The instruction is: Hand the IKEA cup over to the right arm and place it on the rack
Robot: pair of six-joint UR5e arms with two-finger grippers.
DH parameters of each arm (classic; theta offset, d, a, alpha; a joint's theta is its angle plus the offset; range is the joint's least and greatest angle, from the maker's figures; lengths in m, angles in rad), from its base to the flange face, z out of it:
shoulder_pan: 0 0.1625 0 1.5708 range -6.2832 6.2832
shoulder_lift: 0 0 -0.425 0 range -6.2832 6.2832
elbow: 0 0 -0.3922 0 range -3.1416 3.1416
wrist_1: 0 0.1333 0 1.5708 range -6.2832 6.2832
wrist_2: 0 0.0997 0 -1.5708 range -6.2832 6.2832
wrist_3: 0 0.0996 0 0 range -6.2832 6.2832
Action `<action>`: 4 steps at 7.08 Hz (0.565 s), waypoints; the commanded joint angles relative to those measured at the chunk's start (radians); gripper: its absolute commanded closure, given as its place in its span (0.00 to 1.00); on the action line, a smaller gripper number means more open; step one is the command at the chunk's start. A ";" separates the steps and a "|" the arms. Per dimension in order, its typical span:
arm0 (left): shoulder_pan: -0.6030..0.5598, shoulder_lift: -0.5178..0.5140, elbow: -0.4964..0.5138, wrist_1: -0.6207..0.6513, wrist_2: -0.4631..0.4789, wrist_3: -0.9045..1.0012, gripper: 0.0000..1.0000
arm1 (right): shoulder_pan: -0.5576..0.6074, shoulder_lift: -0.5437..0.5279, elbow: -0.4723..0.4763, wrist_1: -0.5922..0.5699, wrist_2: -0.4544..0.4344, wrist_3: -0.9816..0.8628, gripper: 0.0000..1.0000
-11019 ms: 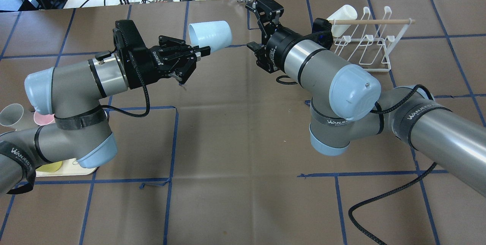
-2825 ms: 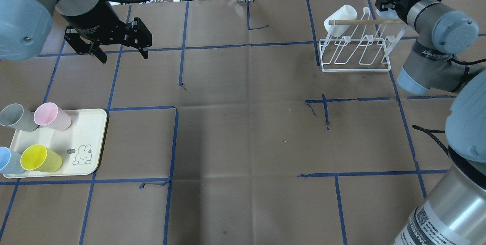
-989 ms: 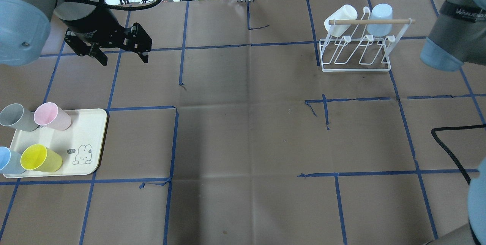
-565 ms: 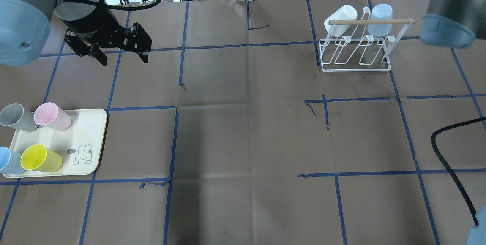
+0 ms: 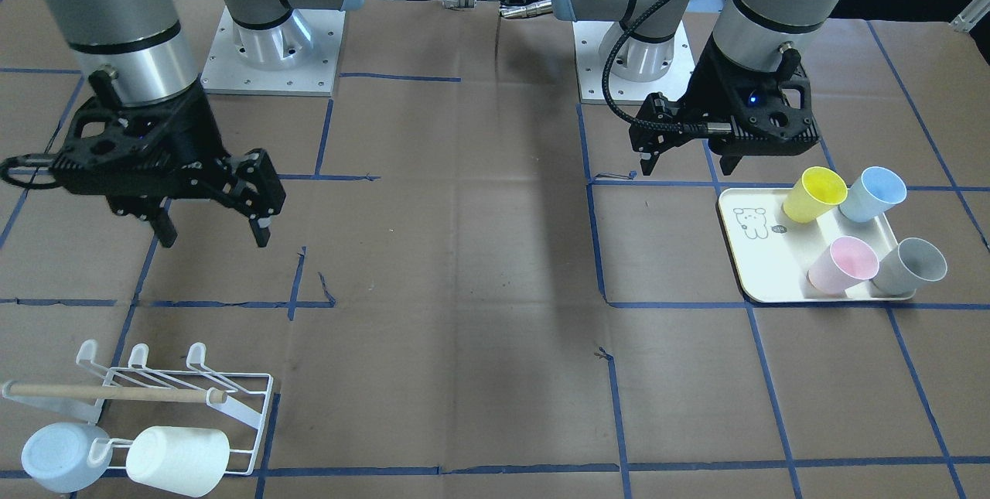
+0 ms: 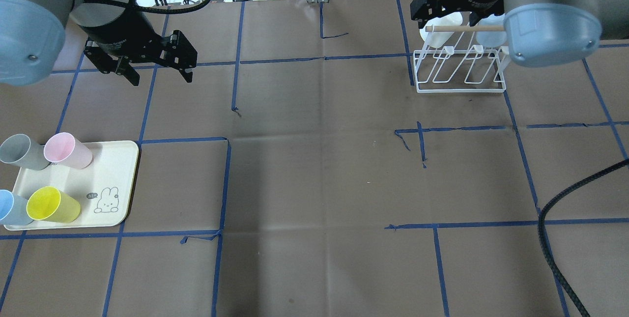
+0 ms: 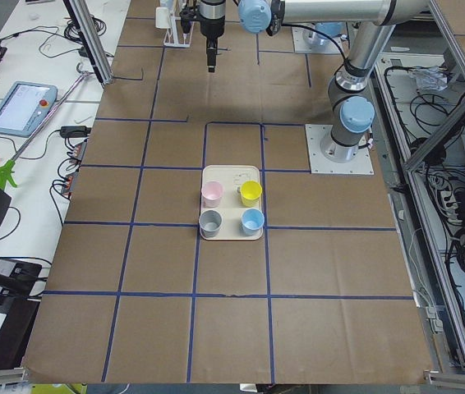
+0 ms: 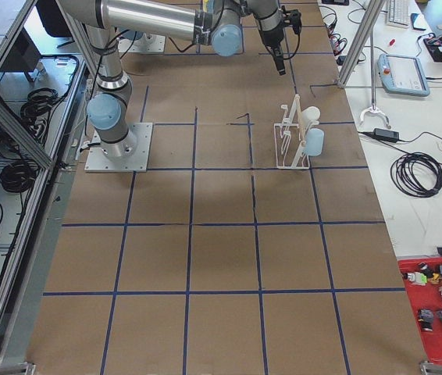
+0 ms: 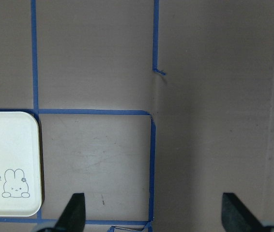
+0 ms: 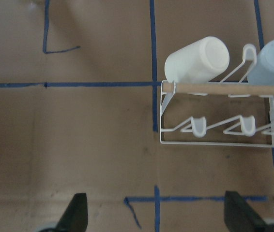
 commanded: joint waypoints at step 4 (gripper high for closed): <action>-0.002 0.005 0.000 -0.035 0.001 -0.009 0.00 | 0.032 -0.203 0.032 0.374 -0.003 0.084 0.00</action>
